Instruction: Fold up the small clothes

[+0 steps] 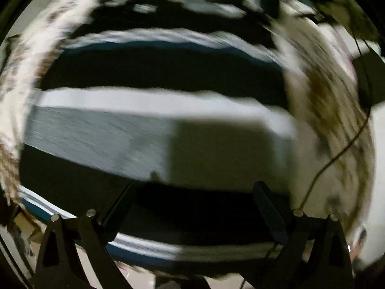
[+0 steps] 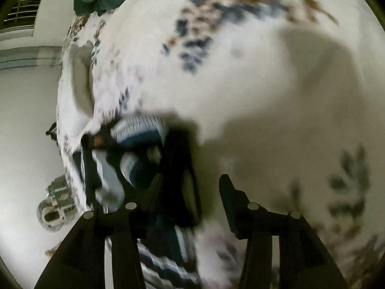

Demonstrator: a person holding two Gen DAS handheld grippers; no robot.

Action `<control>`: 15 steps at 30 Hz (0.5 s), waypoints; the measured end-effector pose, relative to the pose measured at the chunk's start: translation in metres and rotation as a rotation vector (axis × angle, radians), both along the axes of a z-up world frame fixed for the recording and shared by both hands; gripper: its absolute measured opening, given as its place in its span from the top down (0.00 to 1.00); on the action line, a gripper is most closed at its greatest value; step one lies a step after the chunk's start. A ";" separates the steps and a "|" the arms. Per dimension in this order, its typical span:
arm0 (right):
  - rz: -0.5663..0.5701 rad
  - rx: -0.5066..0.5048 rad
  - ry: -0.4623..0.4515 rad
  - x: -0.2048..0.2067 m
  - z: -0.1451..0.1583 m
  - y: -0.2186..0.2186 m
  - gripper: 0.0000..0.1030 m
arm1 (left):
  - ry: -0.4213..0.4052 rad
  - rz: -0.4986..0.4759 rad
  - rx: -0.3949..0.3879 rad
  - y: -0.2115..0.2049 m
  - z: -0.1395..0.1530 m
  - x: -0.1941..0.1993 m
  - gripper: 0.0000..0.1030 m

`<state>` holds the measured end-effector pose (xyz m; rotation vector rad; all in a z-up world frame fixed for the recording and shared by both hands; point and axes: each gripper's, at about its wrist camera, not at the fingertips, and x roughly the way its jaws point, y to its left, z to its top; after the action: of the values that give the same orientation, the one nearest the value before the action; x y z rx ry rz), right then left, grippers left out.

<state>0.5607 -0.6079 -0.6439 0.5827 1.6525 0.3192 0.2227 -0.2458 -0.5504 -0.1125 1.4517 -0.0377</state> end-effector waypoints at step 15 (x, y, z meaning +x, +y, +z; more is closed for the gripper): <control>-0.120 0.285 0.074 -0.117 -0.008 0.042 0.52 | -0.122 0.490 -0.352 0.094 0.005 0.105 0.05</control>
<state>0.4437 -0.5655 -0.6521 0.9131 1.6465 0.4538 0.3275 -0.1523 -0.5458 -0.7378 1.2518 0.0992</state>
